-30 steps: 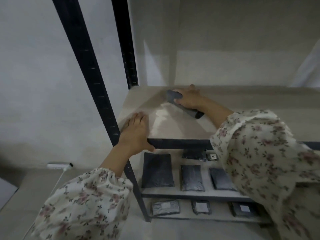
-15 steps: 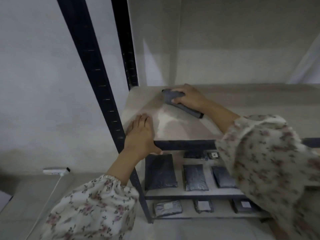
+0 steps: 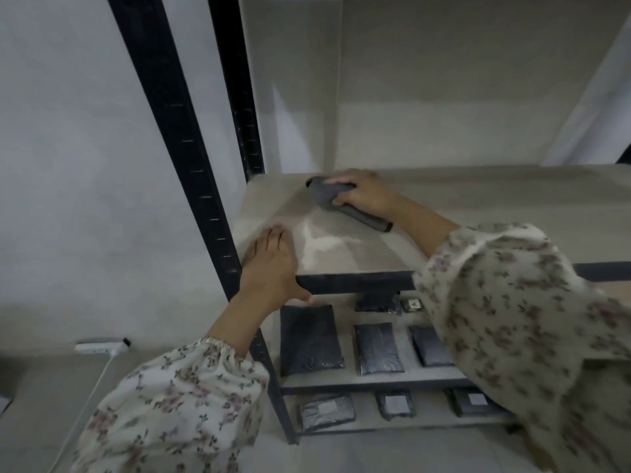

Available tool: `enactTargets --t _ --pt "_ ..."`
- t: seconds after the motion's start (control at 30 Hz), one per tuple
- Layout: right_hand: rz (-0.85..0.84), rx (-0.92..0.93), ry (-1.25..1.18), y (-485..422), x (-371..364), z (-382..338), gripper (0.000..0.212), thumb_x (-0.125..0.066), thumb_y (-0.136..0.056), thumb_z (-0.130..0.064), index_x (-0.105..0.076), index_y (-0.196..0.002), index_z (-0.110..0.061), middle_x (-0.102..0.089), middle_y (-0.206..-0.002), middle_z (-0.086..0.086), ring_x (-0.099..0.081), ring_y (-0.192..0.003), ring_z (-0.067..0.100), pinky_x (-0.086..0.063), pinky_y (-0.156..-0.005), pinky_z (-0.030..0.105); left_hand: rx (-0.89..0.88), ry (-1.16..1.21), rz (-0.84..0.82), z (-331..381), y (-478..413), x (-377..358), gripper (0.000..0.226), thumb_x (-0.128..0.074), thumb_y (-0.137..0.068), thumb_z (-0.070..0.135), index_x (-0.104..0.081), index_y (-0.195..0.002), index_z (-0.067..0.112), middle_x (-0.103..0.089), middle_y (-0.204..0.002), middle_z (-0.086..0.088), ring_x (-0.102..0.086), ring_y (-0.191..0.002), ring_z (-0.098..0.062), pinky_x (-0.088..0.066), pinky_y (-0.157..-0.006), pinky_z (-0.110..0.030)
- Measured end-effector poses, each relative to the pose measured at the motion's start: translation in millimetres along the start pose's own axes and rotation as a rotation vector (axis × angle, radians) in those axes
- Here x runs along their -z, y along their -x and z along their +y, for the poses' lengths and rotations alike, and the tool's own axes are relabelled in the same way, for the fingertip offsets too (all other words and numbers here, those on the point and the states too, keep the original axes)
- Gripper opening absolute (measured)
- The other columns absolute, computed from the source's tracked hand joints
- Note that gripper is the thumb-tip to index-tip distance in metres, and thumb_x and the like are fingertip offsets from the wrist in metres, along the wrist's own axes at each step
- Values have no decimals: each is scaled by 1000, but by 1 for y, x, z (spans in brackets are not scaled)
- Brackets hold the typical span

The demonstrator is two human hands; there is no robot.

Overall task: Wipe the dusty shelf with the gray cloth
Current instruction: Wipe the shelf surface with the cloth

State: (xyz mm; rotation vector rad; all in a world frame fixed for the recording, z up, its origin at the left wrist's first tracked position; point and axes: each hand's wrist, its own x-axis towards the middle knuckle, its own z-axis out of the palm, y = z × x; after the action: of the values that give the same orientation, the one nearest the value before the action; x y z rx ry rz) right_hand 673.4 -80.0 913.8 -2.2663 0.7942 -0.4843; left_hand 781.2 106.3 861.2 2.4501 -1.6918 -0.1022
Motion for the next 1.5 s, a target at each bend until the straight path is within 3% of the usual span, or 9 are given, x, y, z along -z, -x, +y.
enactTargets --t 0.17,0.4,0.6,0.7,0.83,0.93,1.07,1.2,1.5 --pt "-86 -8 281 -19 -28 1 39 -54 -81 -27 -60 -118 -38 -60 -126 -1 -52 -113 24 -39 -81 28 23 10 -3 -1 -1 -1 127 -79 -61 52 0 -148 5 -3 -158 -10 0 -147 -24 -5 -119 -36" --pt "-173 134 208 22 -30 -4 39 -58 -73 -21 -68 -104 -42 -65 -121 -13 -57 -108 13 -47 -93 36 23 4 11 2 1 -2 127 -81 -59 52 -2 -149 8 -8 -158 -9 -4 -146 -24 -8 -119 -37" --pt "-187 142 157 59 -30 -10 37 -59 -75 -15 -70 -102 -38 -63 -123 -12 -50 -105 9 -41 -88 27 16 4 15 0 2 -4 124 -79 -61 52 -6 -149 6 -7 -158 -9 -4 -146 -24 -7 -119 -35" --pt "-206 128 146 77 -29 -12 37 -58 -77 -9 -71 -104 -31 -63 -123 -9 -45 -85 -2 -37 -83 22 -2 11 26 -1 4 -5 122 -80 -61 52 -7 -149 6 -7 -158 -11 -4 -146 -26 -8 -120 -37" --pt "-294 112 54 102 -18 -16 44 -54 -73 4 -71 -102 -24 -63 -115 -7 -48 -86 -16 -40 -84 21 -27 -23 21 -2 5 -4 123 -78 -63 52 -4 -148 2 -7 -158 -15 -7 -146 -29 -10 -119 -38" --pt "-277 36 -39 97 -2 -21 46 -52 -75 8 -67 -108 -19 -62 -113 -2 -54 -97 5 -42 -83 16 -23 -33 26 -2 6 -4 121 -77 -65 52 -4 -148 3 -7 -158 -14 -6 -146 -28 -10 -120 -39" --pt "-40 -12 -37 44 3 -23 46 -53 -79 2 -62 -120 -16 -62 -114 -1 -55 -104 13 -43 -80 13 -33 -41 35 -3 4 -4 120 -76 -66 53 -4 -148 3 -8 -157 -14 -6 -146 -28 -11 -119 -40" --pt "-75 -34 157 5 -30 -14 46 -57 -76 -16 -62 -118 -33 -62 -126 4 -55 -114 26 -45 -98 37 -10 -54 12 -2 2 -6 123 -74 -67 54 2 -148 3 -2 -158 -13 -2 -147 -26 -10 -120 -39" --pt "-189 111 165 49 -35 -14 37 -59 -77 -14 -69 -107 -33 -63 -124 -7 -54 -107 12 -43 -93 30 -10 -38 22 -2 3 -8 123 -76 -64 55 -2 -148 4 -6 -159 -11 -5 -146 -24 -9 -120 -35"
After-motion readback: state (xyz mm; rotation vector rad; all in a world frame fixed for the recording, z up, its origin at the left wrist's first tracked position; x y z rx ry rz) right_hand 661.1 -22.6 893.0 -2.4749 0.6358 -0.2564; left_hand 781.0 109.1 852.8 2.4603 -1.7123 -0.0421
